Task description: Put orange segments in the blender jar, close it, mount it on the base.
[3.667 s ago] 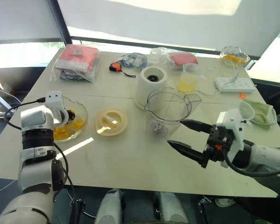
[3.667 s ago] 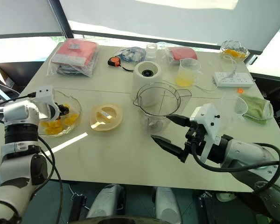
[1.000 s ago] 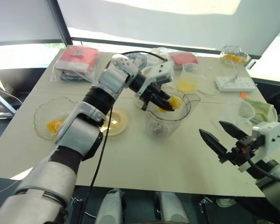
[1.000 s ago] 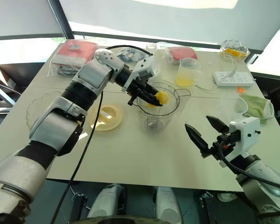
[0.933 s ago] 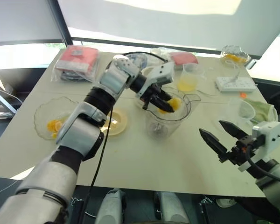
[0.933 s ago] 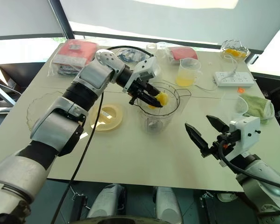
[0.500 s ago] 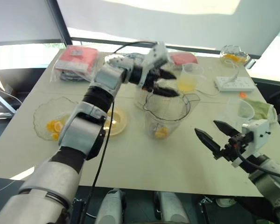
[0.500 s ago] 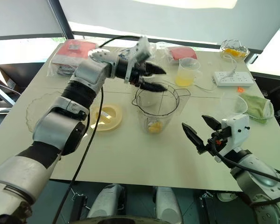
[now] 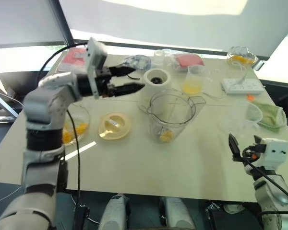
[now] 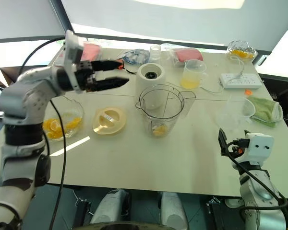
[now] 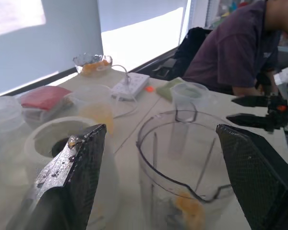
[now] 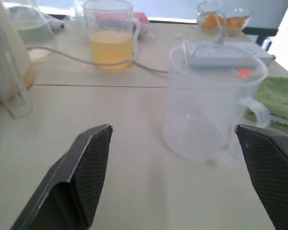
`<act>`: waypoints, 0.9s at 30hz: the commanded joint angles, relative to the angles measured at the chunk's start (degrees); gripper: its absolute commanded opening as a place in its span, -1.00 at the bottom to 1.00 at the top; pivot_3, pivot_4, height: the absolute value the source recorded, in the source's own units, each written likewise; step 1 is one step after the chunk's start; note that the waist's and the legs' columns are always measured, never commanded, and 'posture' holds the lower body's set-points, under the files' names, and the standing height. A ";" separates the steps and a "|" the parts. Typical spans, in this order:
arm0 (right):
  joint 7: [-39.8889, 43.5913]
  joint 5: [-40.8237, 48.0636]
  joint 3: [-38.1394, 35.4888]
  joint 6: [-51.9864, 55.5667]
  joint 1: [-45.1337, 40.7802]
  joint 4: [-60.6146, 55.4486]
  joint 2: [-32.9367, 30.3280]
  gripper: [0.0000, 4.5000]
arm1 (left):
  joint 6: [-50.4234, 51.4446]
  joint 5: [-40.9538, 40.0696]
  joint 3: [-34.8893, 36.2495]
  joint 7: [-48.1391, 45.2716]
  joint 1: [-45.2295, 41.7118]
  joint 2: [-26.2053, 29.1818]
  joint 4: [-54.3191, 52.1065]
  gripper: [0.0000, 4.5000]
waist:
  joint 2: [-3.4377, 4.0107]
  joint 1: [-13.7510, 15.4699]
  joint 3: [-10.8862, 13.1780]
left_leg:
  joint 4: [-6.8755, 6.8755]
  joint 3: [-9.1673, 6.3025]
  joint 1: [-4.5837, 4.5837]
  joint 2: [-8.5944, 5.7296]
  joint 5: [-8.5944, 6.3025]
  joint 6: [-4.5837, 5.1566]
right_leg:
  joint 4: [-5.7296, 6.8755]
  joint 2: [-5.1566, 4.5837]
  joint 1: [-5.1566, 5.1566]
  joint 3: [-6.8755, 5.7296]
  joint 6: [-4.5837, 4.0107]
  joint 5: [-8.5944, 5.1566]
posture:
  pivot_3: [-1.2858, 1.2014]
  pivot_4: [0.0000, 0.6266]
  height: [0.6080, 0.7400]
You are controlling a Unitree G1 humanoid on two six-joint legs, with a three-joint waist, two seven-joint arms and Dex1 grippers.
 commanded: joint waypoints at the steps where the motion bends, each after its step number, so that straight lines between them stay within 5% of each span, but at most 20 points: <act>1: -4.14 -2.21 -4.65 -0.58 -2.81 4.98 -0.08 0.89 | 5.46 -5.85 5.84 3.96 3.67 3.43 -8.37 0.69 | 0.04 0.00 -0.02 | 0.01 0.03 0.03 -0.02 0.02 -0.02 | -0.01 -0.04 0.05 0.03 -0.01 -0.01 | 0.03 -0.52 1.00; 14: -0.86 -10.75 -1.20 -10.51 -22.21 38.43 -8.48 0.89 | 9.15 -14.95 5.67 11.34 15.00 7.90 -20.10 0.69 | 0.10 -0.45 -0.03 | -0.02 0.12 0.31 -0.11 0.07 -0.11 | 0.05 0.17 0.21 0.20 -0.05 0.00 | 0.03 -0.52 1.00; 27: -6.19 -14.40 -0.25 -15.35 -26.36 46.52 -8.29 0.89 | 8.50 -19.03 3.21 14.29 16.53 9.56 -21.80 0.69 | 0.11 -0.58 -0.03 | -0.04 0.23 0.47 -0.12 0.07 -0.11 | 0.04 0.18 0.30 0.38 -0.05 0.00 | 0.03 -0.52 1.00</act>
